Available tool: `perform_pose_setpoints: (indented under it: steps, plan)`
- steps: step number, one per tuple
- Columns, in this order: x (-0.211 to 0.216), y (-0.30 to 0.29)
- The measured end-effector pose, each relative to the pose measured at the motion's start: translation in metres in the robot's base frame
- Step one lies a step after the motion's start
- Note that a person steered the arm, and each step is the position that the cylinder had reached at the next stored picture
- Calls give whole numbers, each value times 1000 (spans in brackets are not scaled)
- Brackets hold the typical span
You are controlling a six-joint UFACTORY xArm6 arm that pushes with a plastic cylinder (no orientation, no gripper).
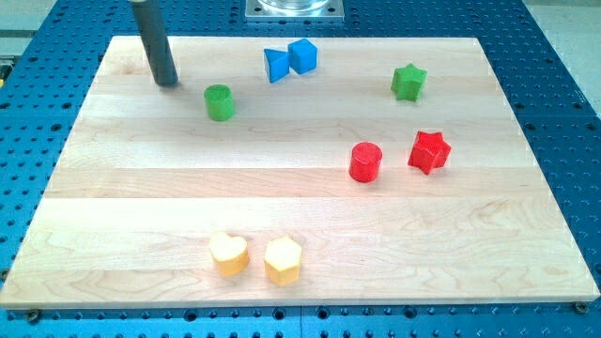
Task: Push the green circle diagonally to the heart
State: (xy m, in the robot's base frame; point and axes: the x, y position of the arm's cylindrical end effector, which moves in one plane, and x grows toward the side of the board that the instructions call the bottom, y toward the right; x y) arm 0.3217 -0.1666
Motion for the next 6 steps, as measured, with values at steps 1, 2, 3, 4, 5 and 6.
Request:
perform_pose_setpoints:
  steps: [1,2,3,4,5,6]
  plan:
    - [73,138]
    - [91,104]
    - [73,142]
    - [79,209]
    - [79,255]
    - [117,226]
